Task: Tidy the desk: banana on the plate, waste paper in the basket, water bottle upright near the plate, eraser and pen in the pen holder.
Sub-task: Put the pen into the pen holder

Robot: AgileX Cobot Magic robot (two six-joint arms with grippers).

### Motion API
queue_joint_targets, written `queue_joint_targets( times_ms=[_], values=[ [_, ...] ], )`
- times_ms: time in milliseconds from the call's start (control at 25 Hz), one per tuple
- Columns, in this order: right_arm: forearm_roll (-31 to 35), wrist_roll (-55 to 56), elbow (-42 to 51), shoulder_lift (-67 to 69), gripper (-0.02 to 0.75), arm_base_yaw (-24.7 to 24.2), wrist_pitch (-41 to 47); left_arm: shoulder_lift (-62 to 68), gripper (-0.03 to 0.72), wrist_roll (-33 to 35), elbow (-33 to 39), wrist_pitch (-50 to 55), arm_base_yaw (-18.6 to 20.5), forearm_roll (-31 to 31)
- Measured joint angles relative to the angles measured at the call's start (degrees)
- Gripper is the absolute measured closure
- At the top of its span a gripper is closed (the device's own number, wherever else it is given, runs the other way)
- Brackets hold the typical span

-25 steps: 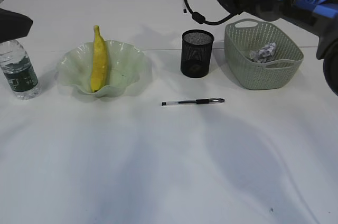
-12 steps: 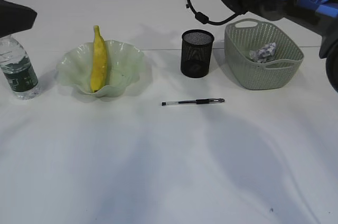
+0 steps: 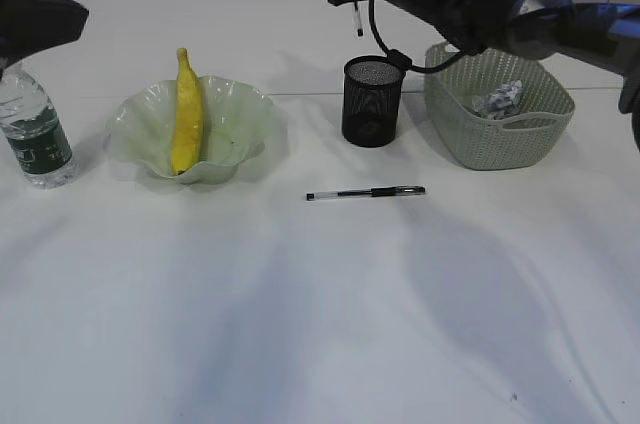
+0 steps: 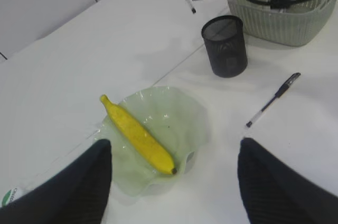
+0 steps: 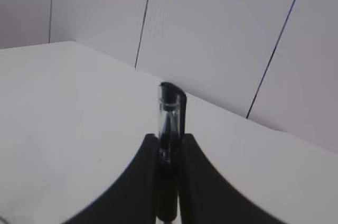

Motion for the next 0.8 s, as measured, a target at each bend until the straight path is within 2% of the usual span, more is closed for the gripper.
queue_joint_targets(
  times_ms=[400, 800],
  values=[
    [-0.3, 1.5, 1.6, 0.0, 0.687, -0.3, -4.8, 2.4, 0.16, 0.0, 0.0, -0.8, 0.0, 0.0],
    [-7.5, 9.8, 4.3, -3.0, 0.687, -0.6, -5.2, 3.5, 0.16, 0.0, 0.0, -1.7, 0.0, -0.4]
  ],
)
